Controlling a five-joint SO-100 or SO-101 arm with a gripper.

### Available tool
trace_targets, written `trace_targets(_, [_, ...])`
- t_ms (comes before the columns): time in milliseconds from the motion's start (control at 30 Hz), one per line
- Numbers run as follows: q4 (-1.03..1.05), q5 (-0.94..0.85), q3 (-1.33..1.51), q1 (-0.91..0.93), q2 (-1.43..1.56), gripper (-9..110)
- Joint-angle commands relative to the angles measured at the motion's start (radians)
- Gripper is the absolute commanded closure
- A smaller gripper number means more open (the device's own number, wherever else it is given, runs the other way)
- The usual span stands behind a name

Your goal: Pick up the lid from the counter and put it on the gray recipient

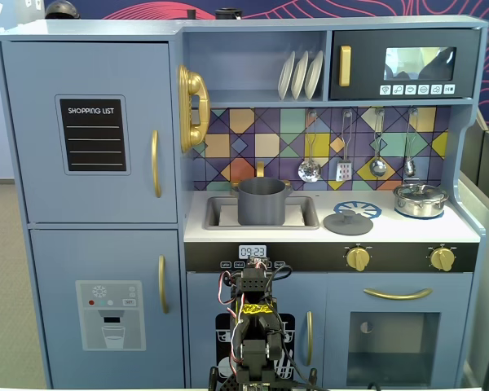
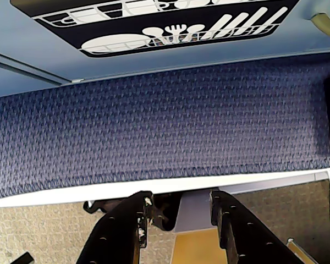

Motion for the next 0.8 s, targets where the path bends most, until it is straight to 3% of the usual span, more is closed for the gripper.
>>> trace_targets(0, [0.173,0.003,0.003,0.048,-0.006,101])
trace_targets(433, [0.106,0.02,-0.015,0.058,-0.008,101])
trace_targets(767, [-0.101,-0.06,-0.548,0.213,-0.166,101])
